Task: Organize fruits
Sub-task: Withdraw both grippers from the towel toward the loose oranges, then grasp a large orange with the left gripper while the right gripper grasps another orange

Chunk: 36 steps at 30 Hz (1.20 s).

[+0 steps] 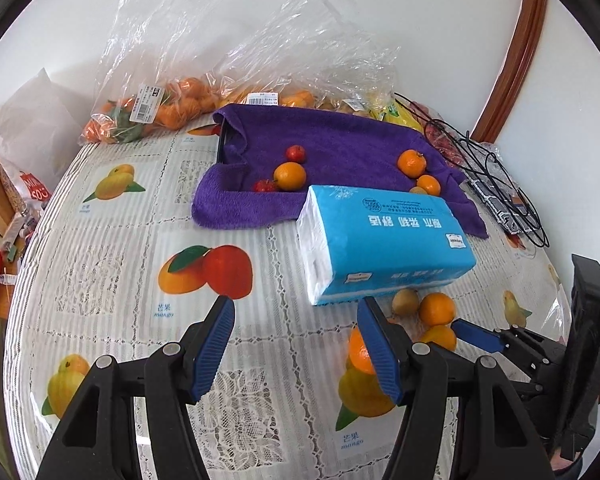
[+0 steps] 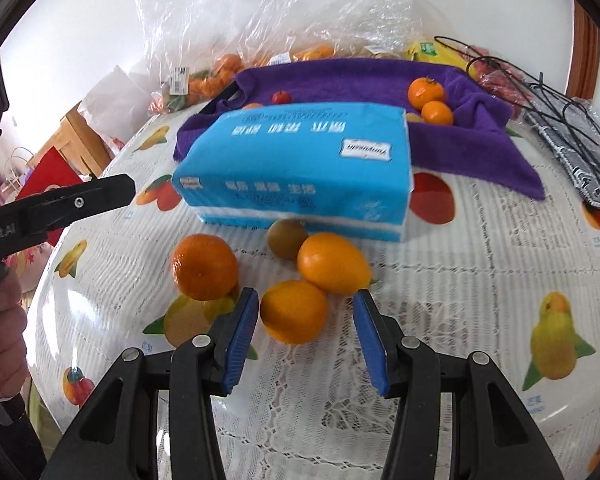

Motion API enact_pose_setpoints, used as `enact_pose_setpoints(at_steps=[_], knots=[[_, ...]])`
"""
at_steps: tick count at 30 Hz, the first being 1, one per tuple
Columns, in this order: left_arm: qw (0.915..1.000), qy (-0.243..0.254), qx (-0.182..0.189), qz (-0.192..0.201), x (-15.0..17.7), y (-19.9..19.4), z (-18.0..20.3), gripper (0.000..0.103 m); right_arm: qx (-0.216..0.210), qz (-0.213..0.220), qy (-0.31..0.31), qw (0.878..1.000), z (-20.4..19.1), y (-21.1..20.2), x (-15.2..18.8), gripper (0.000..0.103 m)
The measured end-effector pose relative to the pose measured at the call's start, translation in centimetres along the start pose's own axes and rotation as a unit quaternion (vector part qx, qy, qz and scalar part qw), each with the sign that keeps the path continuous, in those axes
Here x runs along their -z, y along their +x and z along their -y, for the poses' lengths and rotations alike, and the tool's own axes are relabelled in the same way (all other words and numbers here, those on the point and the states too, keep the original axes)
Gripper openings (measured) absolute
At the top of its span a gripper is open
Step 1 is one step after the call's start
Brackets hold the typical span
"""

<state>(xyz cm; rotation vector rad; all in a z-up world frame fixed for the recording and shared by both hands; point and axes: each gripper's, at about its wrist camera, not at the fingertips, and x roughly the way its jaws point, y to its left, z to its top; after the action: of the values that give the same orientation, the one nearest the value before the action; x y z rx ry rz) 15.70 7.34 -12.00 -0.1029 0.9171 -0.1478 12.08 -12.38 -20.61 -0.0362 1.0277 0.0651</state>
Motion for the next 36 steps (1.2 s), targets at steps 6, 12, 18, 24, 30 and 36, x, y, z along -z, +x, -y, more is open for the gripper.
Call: enact_pose_setpoints(at_steps=[6, 12, 18, 24, 30, 36], knots=[[0.9999, 0.001, 0.007, -0.011, 0.7, 0.6, -0.3, 0.062, -0.002, 0.0, -0.01, 1.0, -0.3, 0.3, 0.1, 0.036], [0.9992, 0.009, 0.035, -0.019, 1.0, 1.4, 1.0, 0.062, 0.011, 0.027, -0.006, 1.0, 0.5, -2.8, 0.7, 0.035], [0.9974, 0.033, 0.056, -0.03, 1.6, 2.7, 3.8, 0.062, 0.029, 0.042, 0.014, 0.999, 3.3, -4.8, 1.5, 0.019], [0.9969, 0.043, 0.045, -0.049, 2.4, 4.6, 5.3, 0.06, 0.021, 0.012, 0.027, 0.999, 5.0, -3.0, 3.0, 0.02], [0.9965, 0.053, 0.036, -0.054, 2.8, 5.5, 6.0, 0.041, 0.042, 0.051, 0.019, 0.998, 5.5, -3.9, 2.4, 0.036], [0.9966, 0.046, 0.045, -0.052, 2.7, 5.5, 5.5, 0.041, 0.101, 0.084, 0.002, 0.991, 8.2, -3.5, -0.3, 0.053]])
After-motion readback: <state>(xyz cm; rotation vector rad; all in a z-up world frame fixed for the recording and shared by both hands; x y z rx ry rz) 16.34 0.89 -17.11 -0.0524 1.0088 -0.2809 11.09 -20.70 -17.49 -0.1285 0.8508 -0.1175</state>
